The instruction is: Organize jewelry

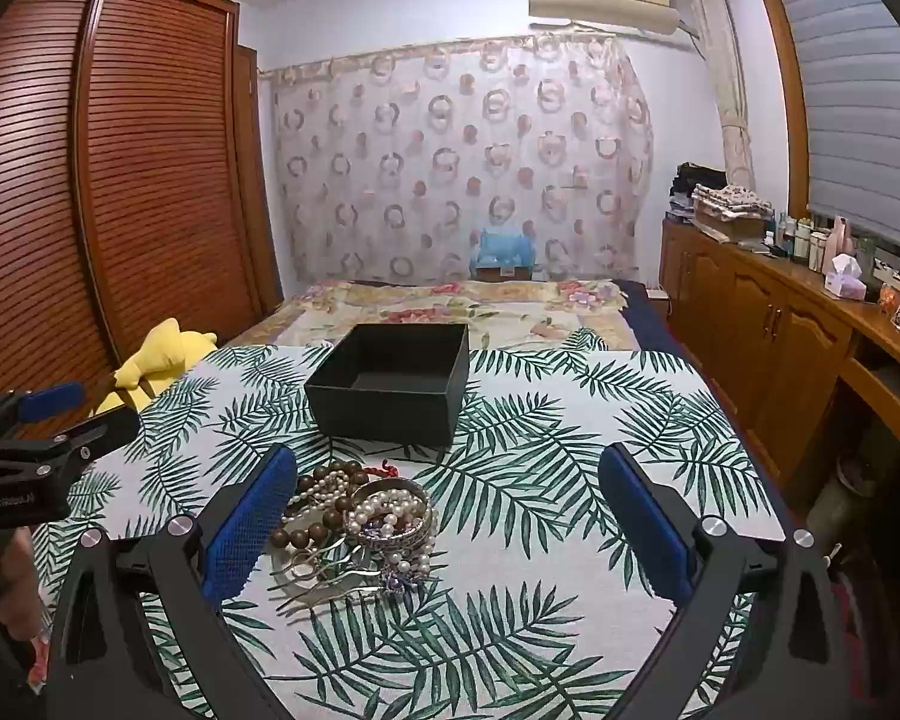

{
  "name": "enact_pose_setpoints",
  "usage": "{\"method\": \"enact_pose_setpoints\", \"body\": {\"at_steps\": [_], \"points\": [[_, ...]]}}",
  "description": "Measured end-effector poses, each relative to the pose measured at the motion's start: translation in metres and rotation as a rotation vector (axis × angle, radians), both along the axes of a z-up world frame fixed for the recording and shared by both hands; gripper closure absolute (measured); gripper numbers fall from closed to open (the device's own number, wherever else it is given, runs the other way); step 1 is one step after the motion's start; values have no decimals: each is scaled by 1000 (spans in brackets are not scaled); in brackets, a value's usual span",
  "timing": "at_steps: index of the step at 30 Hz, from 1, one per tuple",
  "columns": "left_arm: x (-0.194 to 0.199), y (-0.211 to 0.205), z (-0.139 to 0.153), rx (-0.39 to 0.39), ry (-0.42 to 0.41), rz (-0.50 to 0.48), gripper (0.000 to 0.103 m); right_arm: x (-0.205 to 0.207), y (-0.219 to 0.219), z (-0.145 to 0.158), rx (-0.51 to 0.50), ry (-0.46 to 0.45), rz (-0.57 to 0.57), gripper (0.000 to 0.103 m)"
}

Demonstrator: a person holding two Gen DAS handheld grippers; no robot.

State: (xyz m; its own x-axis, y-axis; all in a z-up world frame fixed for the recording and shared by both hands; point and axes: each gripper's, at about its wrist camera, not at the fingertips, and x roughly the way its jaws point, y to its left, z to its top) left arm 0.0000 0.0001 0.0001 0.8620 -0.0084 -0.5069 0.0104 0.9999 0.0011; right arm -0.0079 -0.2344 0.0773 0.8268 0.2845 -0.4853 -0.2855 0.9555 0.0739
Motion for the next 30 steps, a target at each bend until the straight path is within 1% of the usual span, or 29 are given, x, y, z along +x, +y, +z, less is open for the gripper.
{"method": "enact_pose_setpoints", "body": {"at_steps": [3, 4, 7, 17, 30], "points": [[-1, -2, 1, 4, -4, 1, 7, 0, 0, 0, -4, -4, 0, 2], [-1, -5, -1, 19, -2, -6, 7, 0, 0, 0, -4, -4, -1, 2], [0, -4, -2, 4, 0, 3, 7, 0, 0, 0, 0, -1, 0, 2], [-6, -4, 0, 6, -5, 3, 7, 1, 0, 0, 2, 0, 0, 2], [-3, -2, -1, 2, -5, 2, 7, 1, -2, 0, 6, -1, 0, 2]]}}
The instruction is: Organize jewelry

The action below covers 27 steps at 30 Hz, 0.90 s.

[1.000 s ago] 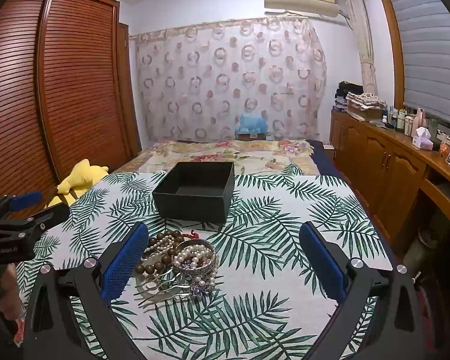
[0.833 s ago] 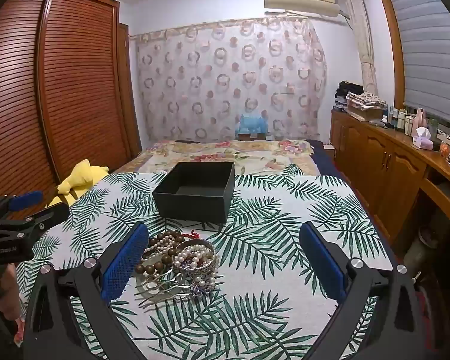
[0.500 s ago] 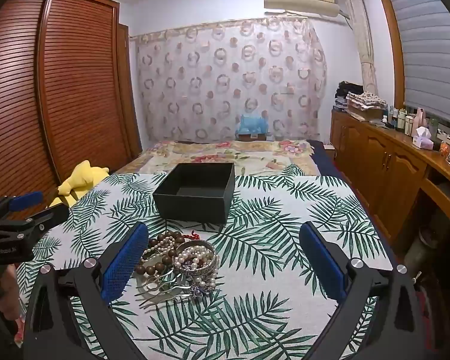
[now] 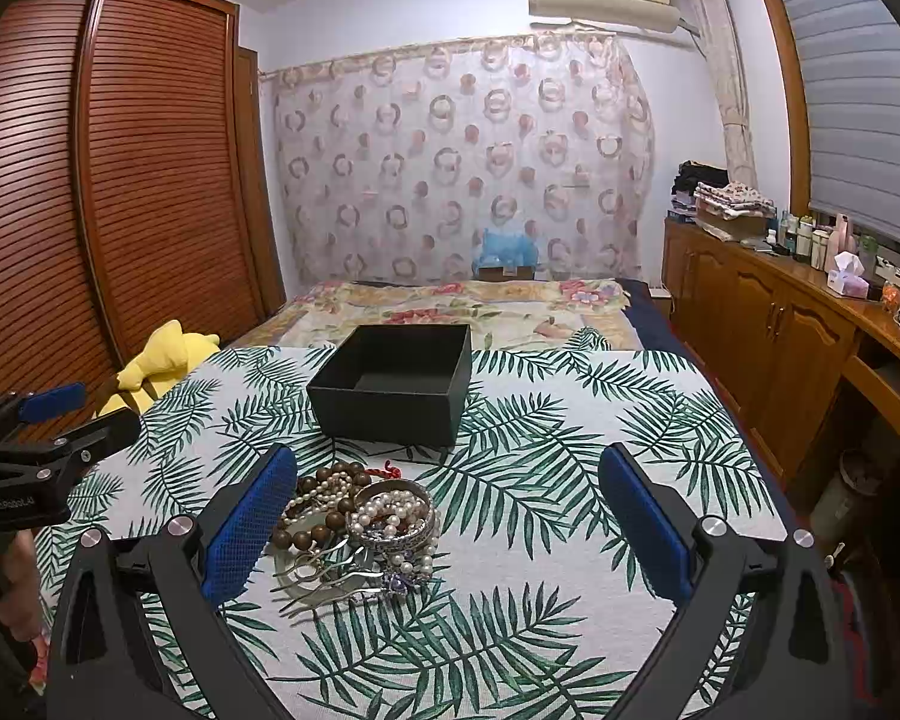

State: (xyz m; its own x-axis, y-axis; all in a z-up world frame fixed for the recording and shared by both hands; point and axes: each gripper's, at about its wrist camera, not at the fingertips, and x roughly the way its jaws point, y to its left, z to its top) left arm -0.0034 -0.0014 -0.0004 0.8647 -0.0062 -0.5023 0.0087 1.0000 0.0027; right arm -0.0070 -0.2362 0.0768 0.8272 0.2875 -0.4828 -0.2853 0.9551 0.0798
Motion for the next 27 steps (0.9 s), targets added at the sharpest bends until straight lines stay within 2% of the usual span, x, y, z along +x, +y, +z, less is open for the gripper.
{"method": "enact_pose_setpoints", "body": {"at_steps": [17, 27], "points": [[-9, -3, 1, -1, -1, -1, 7, -1, 1, 1, 1, -1, 1, 2], [0, -1, -2, 0, 1, -2, 7, -2, 0, 0, 2, 1, -1, 2]]}}
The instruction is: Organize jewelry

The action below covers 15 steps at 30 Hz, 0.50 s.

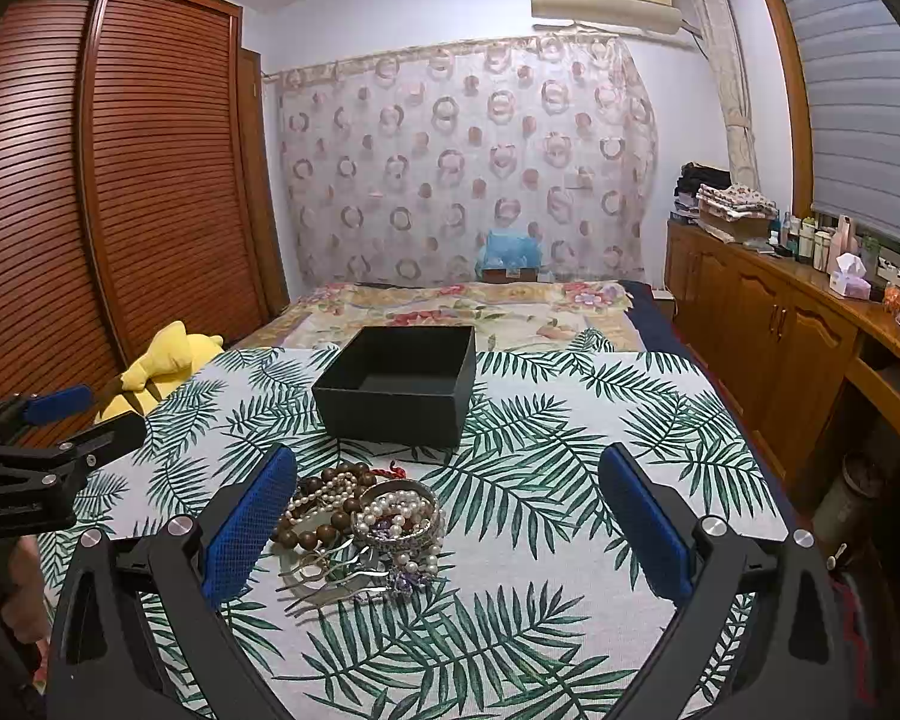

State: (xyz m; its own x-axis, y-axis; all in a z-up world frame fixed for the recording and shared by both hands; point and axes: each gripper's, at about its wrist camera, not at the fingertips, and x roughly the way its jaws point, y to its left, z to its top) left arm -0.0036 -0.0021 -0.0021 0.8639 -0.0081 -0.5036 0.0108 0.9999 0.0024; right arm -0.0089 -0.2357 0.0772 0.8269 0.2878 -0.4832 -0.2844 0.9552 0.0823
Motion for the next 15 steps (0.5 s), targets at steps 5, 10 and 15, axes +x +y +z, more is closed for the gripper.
{"method": "enact_pose_setpoints", "body": {"at_steps": [5, 10, 15], "points": [[3, -2, 2, -1, 2, 0, 7, 0, 0, 0, 0, 1, 2, 2], [2, -2, 2, 2, 2, 1, 7, 0, 0, 0, 0, 0, 0, 2], [2, -2, 2, 0, 0, 1, 7, 0, 0, 0, 1, 0, 1, 2]]}}
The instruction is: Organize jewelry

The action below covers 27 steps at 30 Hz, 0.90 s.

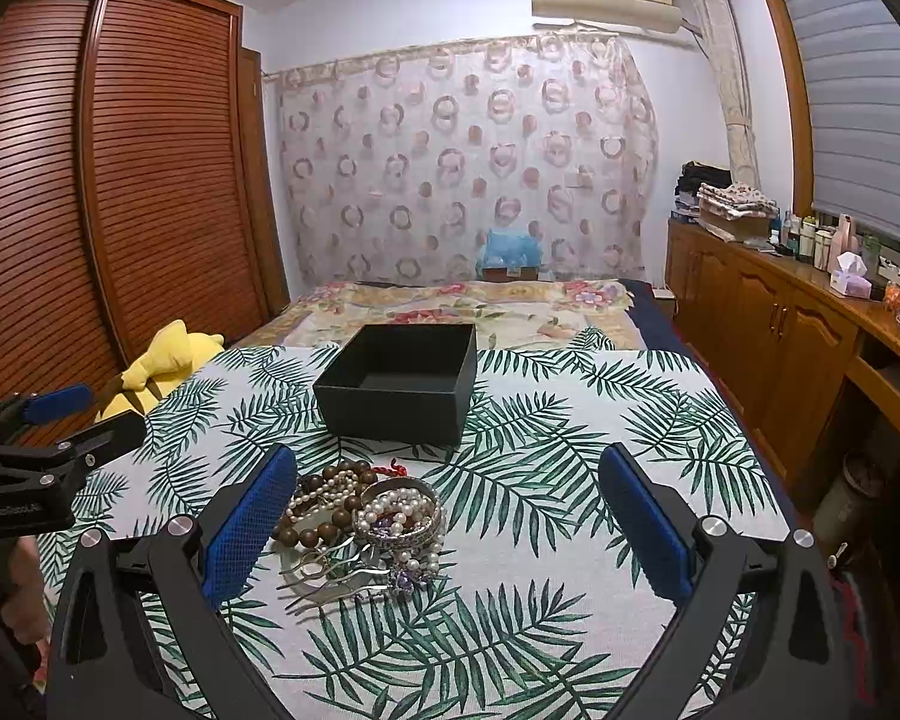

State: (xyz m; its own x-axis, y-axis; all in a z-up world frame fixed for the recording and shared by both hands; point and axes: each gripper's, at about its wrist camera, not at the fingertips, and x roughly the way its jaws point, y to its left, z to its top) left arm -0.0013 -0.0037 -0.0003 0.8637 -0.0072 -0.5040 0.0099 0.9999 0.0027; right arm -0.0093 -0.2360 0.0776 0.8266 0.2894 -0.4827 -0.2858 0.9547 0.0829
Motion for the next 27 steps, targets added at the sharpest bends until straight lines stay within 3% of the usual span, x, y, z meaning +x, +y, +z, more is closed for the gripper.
{"method": "enact_pose_setpoints", "body": {"at_steps": [27], "points": [[0, -1, -4, -4, 21, -7, 7, 2, 4, -4, -10, 19, 9, 2]]}}
